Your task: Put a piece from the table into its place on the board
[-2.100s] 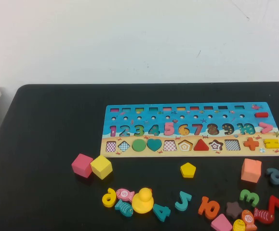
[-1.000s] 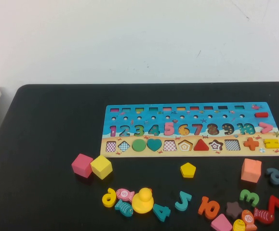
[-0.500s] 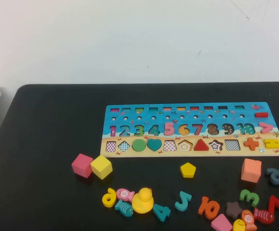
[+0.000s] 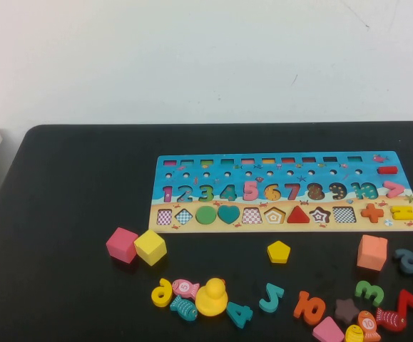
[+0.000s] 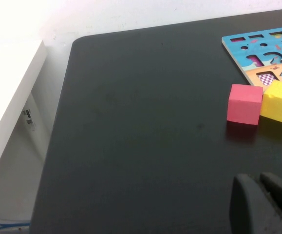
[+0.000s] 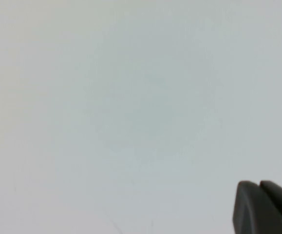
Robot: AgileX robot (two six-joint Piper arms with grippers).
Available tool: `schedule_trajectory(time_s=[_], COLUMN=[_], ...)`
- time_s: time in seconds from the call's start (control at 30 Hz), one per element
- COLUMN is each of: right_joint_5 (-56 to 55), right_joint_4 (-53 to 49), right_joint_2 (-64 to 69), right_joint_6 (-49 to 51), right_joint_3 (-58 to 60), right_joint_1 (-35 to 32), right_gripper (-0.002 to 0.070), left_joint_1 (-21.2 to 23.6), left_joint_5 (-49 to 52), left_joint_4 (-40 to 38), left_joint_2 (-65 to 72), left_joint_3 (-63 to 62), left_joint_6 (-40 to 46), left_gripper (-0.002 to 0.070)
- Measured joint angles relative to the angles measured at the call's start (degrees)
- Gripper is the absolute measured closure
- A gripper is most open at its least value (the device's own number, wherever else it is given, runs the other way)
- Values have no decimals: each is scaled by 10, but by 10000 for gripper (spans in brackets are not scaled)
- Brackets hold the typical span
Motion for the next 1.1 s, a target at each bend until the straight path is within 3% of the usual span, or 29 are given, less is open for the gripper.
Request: schedule_trajectory(time_s=[0.13, 0.27, 0.47, 0.63, 0.83, 1.1], right_joint_5=[-11, 82, 335, 539, 742, 790], right_joint_4=[25, 32, 36, 69, 195, 272], right_joint_2=[0, 0, 15, 110, 259, 436], right_joint_6=[8, 9, 17, 12, -122, -158], right_joint_3=[-15, -99, -265, -360, -396, -386], right_joint_1=[0, 0, 0, 0, 0, 0], right_gripper=[657, 657, 658, 658, 657, 658], left_joint_1=[0, 0, 0, 0, 0, 0], left_joint_5=[0, 0, 0, 0, 0, 0], left_joint_4=[0, 0, 0, 1, 1, 1], left_joint_2=[0, 0, 0, 0, 0, 0], left_joint_3=[0, 0, 0, 0, 0, 0], left_joint_6=[0, 0, 0, 0, 0, 0], left_gripper=[677, 677, 677, 677, 677, 677])
